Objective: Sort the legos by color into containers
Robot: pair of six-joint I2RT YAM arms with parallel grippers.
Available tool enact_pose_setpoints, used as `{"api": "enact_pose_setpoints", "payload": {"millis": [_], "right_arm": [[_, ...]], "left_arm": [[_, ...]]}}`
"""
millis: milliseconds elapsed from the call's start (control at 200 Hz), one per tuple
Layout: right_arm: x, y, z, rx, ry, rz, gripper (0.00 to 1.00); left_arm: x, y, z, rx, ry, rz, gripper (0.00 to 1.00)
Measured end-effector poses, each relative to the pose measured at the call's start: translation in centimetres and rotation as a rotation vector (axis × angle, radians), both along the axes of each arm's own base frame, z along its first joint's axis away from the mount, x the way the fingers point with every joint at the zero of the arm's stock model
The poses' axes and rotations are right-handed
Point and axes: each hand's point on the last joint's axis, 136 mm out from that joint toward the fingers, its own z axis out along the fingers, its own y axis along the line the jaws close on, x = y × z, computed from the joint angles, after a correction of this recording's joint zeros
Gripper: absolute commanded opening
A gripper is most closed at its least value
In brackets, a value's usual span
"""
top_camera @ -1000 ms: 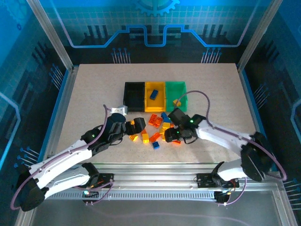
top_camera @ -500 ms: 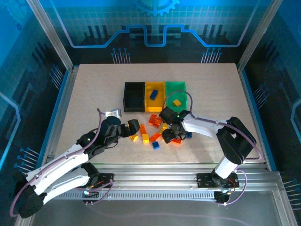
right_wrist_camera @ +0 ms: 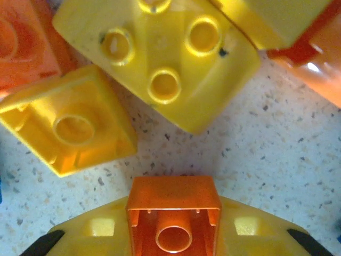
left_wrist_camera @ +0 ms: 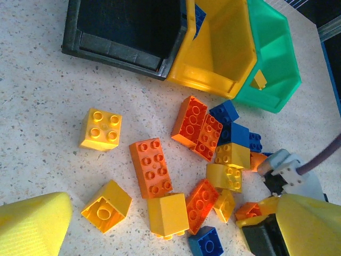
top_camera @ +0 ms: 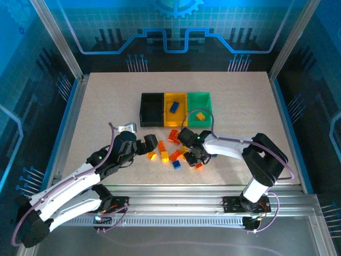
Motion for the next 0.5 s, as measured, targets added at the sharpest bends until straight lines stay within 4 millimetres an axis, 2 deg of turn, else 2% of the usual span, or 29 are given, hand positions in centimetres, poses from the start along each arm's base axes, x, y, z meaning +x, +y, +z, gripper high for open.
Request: {"api": "enact_pose_setpoints", "payload": {"millis": [100, 230, 380, 440, 500], "right_arm": [[0.0, 0.1, 1.9, 0.042, -0.034, -0.002, 0.28], [0.9, 1.8, 6.9, 0.165, -0.116, 0.003, 0.28], [4.7, 6.8, 13.8, 0.341, -0.241, 0.012, 0.28], [6.6, 9.2, 15.7, 0.393, -0.275, 0.015, 0.28], [8.8, 11.7, 16.8, 0.426, -0.303, 0.012, 0.29]], "left_arm": [[-0.1, 0.1, -0.2, 0.007, 0.008, 0.001, 0.99], [-0.4, 0.3, -1.0, 0.018, 0.025, 0.001, 0.99], [-1.1, 0.9, -2.8, 0.023, 0.063, 0.017, 0.99], [-1.4, 1.1, -3.4, 0.021, 0.078, 0.025, 0.99], [-1.6, 1.3, -3.8, 0.018, 0.089, 0.033, 0.99]]}}
